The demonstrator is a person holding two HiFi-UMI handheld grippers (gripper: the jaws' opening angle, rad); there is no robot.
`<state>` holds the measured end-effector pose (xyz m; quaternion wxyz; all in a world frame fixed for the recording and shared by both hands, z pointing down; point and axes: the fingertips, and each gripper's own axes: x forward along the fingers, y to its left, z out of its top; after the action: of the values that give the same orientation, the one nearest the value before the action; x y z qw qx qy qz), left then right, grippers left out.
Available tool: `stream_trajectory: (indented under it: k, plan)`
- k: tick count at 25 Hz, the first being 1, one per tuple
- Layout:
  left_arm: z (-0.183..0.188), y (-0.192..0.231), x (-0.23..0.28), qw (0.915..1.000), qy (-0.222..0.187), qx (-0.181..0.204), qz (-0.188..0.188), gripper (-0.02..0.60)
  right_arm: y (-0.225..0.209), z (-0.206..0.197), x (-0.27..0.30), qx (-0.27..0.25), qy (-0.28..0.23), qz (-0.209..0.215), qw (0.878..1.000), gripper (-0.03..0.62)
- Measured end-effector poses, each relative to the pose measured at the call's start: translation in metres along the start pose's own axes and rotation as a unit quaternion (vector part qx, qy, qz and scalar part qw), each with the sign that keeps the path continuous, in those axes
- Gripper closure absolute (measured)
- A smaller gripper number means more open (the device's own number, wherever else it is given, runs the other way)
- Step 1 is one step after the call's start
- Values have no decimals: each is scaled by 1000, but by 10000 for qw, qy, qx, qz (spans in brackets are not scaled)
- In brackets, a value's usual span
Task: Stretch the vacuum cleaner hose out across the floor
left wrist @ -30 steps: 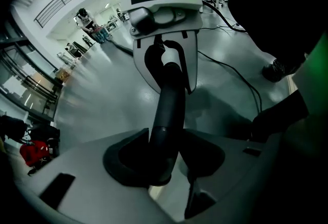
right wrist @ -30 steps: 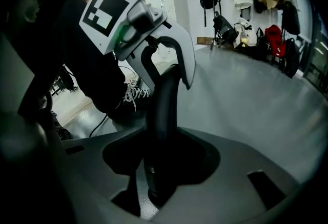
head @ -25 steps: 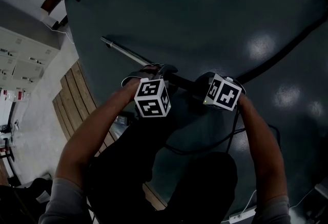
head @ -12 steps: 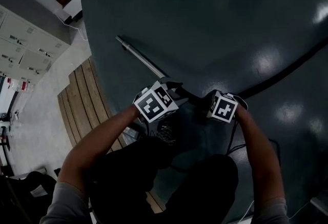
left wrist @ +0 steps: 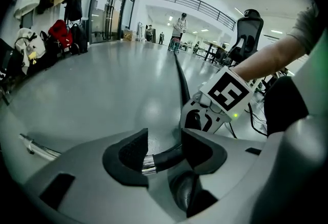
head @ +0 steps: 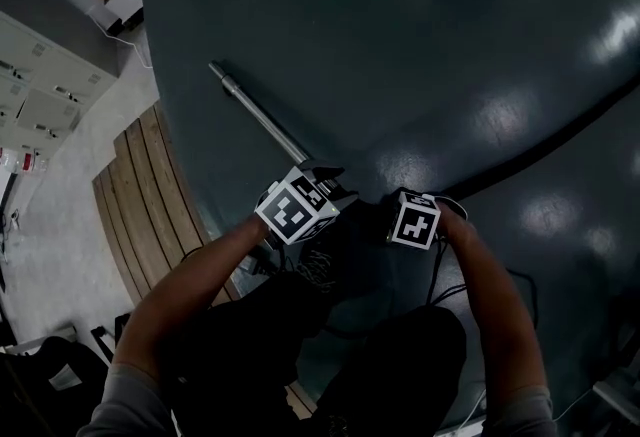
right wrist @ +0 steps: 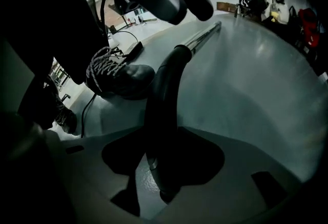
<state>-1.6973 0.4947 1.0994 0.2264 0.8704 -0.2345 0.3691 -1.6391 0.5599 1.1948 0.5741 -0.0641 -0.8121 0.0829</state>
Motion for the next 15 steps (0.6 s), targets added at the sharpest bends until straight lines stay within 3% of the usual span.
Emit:
stream_trajectory:
  k: [4, 9, 15]
  plan:
    - [-6, -3, 4, 9999, 94, 22, -106, 368, 1, -3, 5, 121, 138, 92, 9998, 425]
    - [-14, 2, 9, 9998, 165, -9, -107, 368, 0, -2, 15, 183, 233, -118, 9995, 417]
    - [-2, -1, 21, 9996, 142, 22, -239, 368, -6, 1, 2, 642, -362, -154, 9972, 408]
